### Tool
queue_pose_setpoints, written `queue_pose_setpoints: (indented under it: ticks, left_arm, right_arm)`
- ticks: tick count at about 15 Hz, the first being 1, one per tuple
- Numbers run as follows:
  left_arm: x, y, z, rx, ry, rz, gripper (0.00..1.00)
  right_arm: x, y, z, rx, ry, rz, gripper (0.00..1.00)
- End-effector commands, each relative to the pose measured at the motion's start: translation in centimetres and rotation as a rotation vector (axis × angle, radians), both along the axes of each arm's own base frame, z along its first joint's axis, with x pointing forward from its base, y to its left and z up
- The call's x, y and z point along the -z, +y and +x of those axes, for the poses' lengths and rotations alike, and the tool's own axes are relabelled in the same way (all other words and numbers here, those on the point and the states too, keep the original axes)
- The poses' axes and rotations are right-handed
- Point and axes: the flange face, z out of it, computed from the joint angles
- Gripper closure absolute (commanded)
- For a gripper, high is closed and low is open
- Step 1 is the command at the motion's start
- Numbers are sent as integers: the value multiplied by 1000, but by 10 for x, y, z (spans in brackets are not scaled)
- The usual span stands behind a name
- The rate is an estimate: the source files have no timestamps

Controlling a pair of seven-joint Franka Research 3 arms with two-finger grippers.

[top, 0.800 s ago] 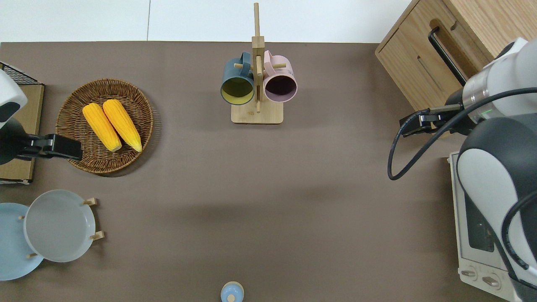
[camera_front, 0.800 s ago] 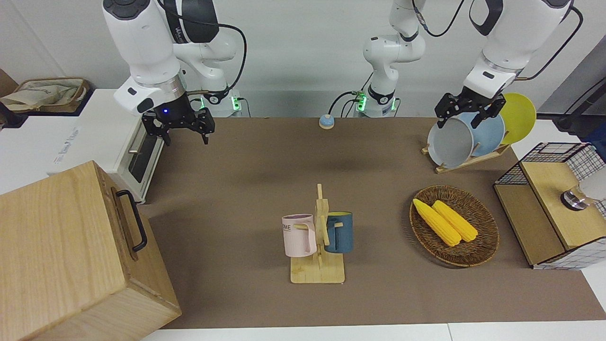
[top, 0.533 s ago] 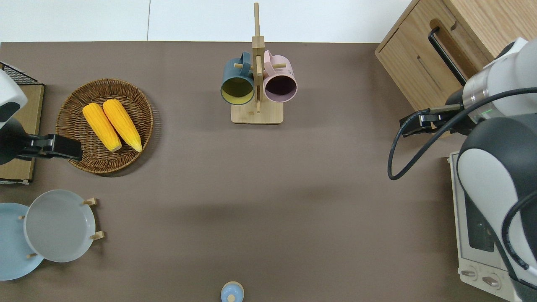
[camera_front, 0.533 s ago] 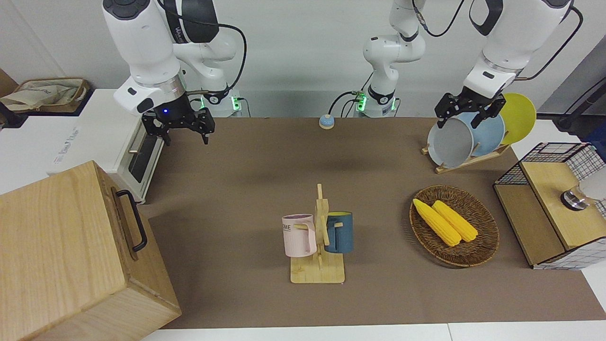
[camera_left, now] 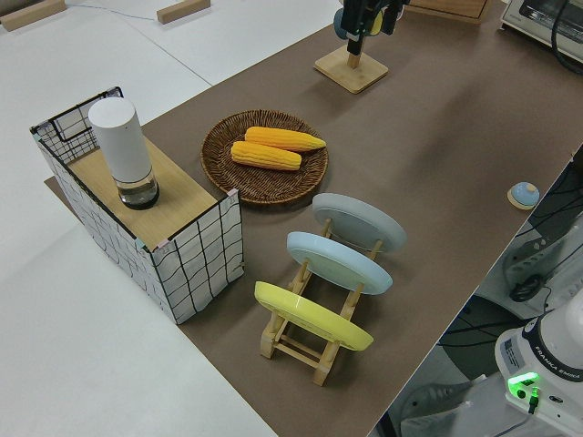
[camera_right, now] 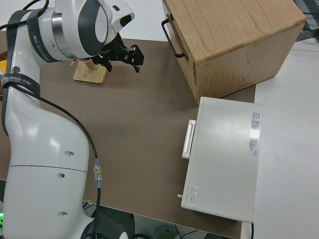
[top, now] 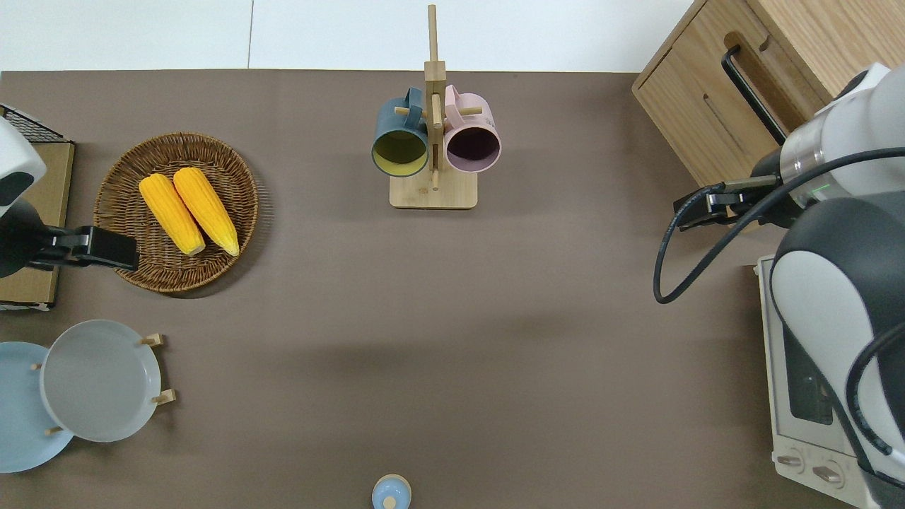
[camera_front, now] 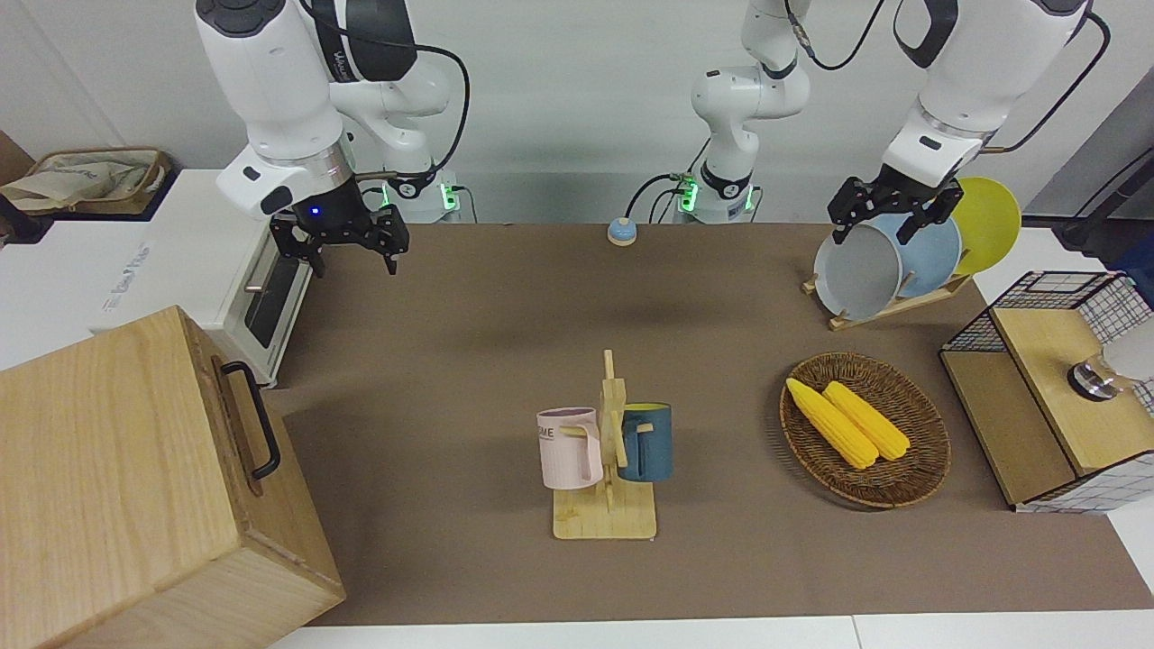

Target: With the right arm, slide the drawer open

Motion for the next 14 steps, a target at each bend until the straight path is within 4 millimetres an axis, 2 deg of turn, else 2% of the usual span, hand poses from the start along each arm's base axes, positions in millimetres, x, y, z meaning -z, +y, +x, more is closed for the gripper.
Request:
queue_pose_setpoints:
  ticks: [1,11,14]
  left_arm:
    - [-3,1,2,12,6,16,7]
    - [-4,1,2,12,5,16,7]
    - [-4,1,2,12,5,16,7]
  right_arm:
    - [-4,-2,-2,12,5,-1,13]
    - [-5,-1,-3,5,-3,-34,13]
    - [-7,18,-5,-32,-20,-95,13]
